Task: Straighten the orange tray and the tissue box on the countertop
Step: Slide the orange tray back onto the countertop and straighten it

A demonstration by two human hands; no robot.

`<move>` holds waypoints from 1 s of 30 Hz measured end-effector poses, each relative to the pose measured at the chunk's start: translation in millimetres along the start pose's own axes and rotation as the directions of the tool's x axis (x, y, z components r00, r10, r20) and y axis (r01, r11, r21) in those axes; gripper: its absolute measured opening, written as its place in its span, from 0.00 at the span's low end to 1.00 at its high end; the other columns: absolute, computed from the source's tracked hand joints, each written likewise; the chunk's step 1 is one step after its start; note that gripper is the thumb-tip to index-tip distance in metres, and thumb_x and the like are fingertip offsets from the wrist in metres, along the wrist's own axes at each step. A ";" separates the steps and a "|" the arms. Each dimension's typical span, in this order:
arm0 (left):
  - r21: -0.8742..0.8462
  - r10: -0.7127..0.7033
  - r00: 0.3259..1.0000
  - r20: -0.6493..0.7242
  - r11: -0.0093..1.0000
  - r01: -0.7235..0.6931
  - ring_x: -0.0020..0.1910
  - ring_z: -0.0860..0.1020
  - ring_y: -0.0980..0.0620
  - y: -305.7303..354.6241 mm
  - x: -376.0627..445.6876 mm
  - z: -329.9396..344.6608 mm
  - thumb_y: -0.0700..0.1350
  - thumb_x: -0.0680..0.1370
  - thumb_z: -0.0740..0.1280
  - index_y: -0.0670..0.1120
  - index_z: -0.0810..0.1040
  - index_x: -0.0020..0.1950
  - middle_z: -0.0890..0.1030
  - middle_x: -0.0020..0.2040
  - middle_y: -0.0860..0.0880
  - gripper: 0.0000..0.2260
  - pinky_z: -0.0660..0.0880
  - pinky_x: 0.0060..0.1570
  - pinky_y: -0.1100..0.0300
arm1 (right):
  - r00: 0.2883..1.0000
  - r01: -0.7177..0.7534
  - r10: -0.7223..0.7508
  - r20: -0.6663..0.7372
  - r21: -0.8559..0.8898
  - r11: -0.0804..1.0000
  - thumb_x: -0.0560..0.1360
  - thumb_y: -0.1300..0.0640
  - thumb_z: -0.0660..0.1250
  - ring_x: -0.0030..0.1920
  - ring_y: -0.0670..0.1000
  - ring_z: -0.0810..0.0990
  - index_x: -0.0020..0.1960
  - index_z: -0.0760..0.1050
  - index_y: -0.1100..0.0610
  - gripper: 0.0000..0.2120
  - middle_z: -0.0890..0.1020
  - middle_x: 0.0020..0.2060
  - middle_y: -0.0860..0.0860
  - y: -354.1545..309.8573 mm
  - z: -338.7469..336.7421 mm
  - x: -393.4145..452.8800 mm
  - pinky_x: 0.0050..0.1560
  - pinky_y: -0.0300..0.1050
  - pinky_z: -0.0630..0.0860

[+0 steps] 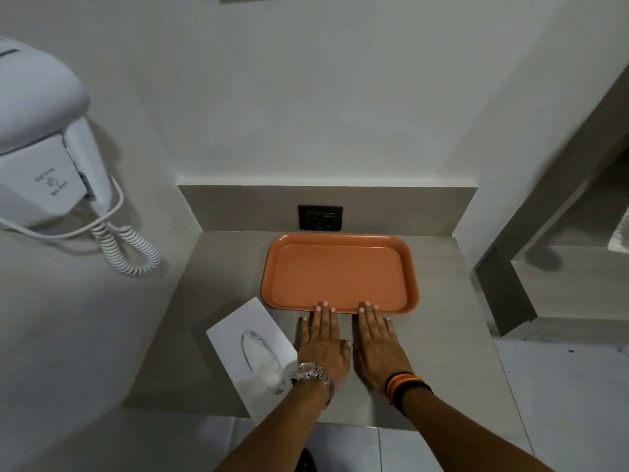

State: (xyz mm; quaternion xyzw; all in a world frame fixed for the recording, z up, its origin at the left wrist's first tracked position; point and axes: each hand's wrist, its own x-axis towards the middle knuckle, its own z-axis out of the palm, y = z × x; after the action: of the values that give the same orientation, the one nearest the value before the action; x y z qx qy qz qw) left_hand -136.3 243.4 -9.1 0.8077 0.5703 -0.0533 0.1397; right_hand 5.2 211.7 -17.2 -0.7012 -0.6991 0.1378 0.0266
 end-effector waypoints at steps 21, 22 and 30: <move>-0.001 0.020 1.000 -0.021 1.000 -0.020 0.83 0.41 0.46 -13.9 19.3 -11.5 0.55 0.83 0.48 0.42 0.42 0.83 0.42 0.84 0.44 0.32 0.37 0.80 0.42 | 1.000 0.026 -0.026 -0.004 0.043 0.999 0.80 0.54 0.50 0.81 0.57 0.40 0.80 0.39 0.60 0.33 0.41 0.80 0.56 -5.1 -13.7 19.6 0.77 0.51 0.37; 0.000 0.020 0.999 -0.046 1.000 -0.020 0.83 0.41 0.46 -17.5 15.5 -15.3 0.55 0.83 0.48 0.42 0.43 0.83 0.43 0.84 0.44 0.32 0.37 0.80 0.42 | 0.999 0.042 -0.041 -0.018 0.071 0.997 0.80 0.56 0.51 0.81 0.56 0.41 0.80 0.40 0.60 0.34 0.42 0.80 0.56 -7.7 -16.5 16.7 0.77 0.50 0.38; -0.379 -0.340 0.880 -0.330 0.902 0.207 0.83 0.44 0.45 -47.0 -74.0 -21.5 0.51 0.85 0.53 0.43 0.48 0.83 0.46 0.84 0.44 0.29 0.42 0.81 0.46 | 0.979 0.201 -0.197 -0.054 0.432 0.879 0.82 0.50 0.52 0.73 0.52 0.69 0.76 0.66 0.51 0.23 0.70 0.75 0.52 -53.7 -34.4 -4.2 0.71 0.38 0.61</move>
State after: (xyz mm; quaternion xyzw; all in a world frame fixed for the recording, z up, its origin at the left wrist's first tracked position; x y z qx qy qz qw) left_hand -207.4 197.0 21.9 0.6765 0.6969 0.1856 0.1490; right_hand -39.1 214.0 28.8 -0.6025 -0.7187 0.2841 0.1994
